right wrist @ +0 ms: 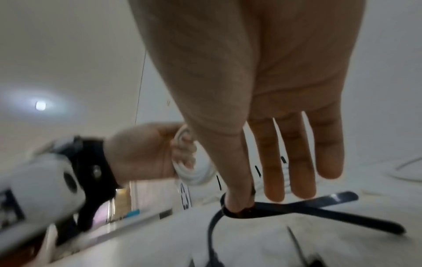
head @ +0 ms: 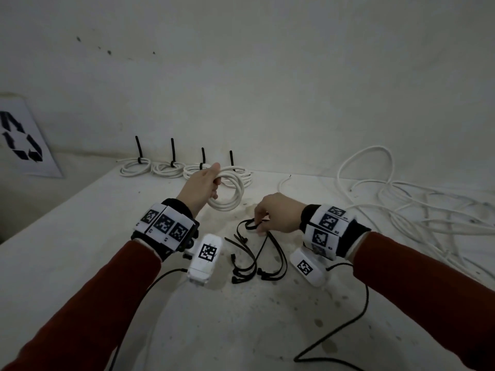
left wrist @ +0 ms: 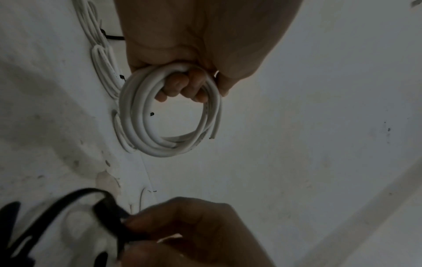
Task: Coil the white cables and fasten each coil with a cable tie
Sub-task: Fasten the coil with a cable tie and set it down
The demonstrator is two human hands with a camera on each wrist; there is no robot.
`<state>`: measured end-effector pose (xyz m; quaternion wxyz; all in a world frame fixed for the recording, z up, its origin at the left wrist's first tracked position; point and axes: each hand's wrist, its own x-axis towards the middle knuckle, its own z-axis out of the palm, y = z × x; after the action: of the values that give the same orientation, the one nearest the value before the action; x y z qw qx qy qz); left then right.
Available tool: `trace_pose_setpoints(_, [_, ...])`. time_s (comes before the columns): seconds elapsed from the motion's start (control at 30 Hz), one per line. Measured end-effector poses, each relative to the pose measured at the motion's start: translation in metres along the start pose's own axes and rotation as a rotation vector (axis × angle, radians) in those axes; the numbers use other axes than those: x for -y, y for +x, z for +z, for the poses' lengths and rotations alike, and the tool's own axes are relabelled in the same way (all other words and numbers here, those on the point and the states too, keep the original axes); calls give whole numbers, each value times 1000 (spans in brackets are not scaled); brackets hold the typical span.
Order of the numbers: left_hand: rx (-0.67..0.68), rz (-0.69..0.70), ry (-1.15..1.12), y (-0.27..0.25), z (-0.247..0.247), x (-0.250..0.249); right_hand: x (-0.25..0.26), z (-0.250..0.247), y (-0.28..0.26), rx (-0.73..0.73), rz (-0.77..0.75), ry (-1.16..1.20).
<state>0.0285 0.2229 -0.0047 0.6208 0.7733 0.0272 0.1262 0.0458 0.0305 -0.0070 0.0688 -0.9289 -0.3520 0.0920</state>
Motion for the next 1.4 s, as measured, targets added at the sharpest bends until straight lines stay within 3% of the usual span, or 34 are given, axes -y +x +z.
trace_pose_setpoints(0.13, [-23, -12, 10, 7, -6, 1, -7, -29, -25, -167, -39, 200])
trace_pose_setpoints(0.27, [-27, -46, 7, 12, -3, -2, -12, -57, -59, -220, -92, 388])
trace_pose_setpoints(0.53, [31, -35, 26, 13, 27, -16, -15, -56, -89, -55, -60, 578])
trace_pose_setpoints(0.73, [82, -29, 35, 5, 46, -23, -23, -42, -84, 196, 74, 1057])
trace_pose_setpoints(0.9, [97, -35, 13, 1, 47, -30, -26, -47, -86, 202, 85, 1050])
trace_pose_setpoints(1.07, [111, -43, 1, -3, 47, -32, -29, -55, -90, 54, 67, 1176])
trace_pose_setpoints(1.23, [105, 5, 63, -9, 51, -33, -27, -68, -99, -69, -137, 1289])
trace_pose_setpoints(1.4, [107, 51, 57, -16, 58, -44, -17, -66, -100, -156, -188, 1119])
